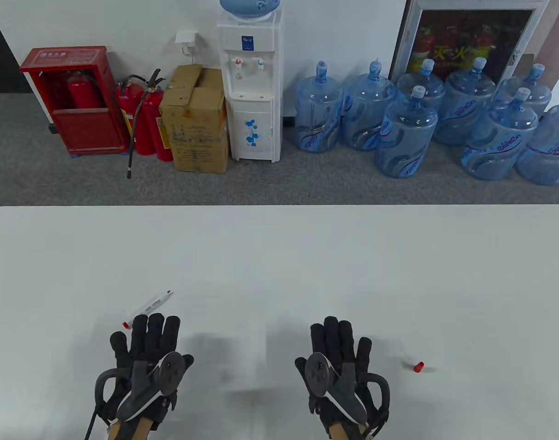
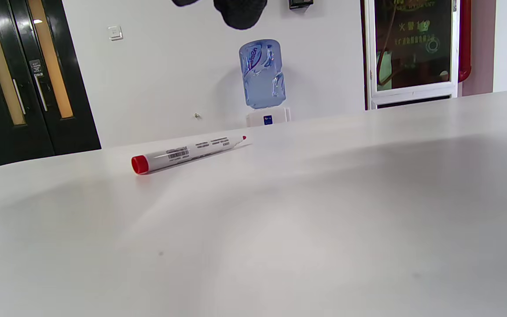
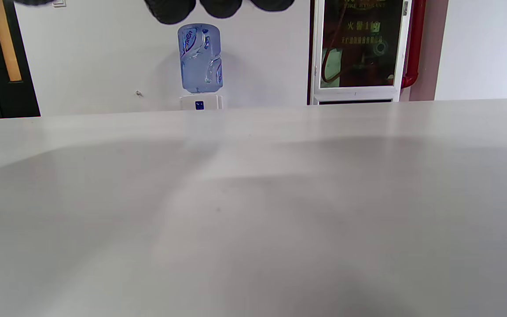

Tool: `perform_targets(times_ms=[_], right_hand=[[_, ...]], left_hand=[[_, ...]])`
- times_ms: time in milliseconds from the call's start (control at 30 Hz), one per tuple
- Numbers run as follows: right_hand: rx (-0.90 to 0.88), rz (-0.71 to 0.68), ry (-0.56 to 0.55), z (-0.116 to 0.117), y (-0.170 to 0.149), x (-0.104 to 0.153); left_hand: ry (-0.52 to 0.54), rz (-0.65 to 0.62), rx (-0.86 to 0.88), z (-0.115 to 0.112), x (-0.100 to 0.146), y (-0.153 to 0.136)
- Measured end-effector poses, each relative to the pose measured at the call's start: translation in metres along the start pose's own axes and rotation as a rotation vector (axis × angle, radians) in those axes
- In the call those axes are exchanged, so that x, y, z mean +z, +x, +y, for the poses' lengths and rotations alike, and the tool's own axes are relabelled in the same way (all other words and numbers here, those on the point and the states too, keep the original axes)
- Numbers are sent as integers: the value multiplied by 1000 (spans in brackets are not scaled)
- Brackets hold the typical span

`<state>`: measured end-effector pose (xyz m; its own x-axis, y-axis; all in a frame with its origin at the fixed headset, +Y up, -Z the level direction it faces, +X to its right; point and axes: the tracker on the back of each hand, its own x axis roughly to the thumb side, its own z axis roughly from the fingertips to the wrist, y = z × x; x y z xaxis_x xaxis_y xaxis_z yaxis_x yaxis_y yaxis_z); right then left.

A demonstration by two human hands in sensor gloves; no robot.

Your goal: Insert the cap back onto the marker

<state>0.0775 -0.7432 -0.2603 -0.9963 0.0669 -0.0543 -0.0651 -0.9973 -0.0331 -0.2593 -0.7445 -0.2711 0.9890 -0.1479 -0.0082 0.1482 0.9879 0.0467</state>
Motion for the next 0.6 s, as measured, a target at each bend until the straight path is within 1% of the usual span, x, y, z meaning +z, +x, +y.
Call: perform_targets(times_ms=[100, 400, 467, 533, 600], right_hand=[[-7, 6, 13, 1, -2, 0], [-24, 20, 13, -2, -9, 1], [-2, 58, 1, -3, -17, 0], [30, 121, -18, -6, -31, -4], [48, 203, -46, -12, -53, -11]], left_hand=[[-20, 6, 0, -2, -1, -2], [-12, 3, -13, -1, -1, -1], [-8, 3, -20, -1, -1, 0], [-7, 3, -29, -2, -2, 0], [-7, -2, -36, -1, -1, 1]])
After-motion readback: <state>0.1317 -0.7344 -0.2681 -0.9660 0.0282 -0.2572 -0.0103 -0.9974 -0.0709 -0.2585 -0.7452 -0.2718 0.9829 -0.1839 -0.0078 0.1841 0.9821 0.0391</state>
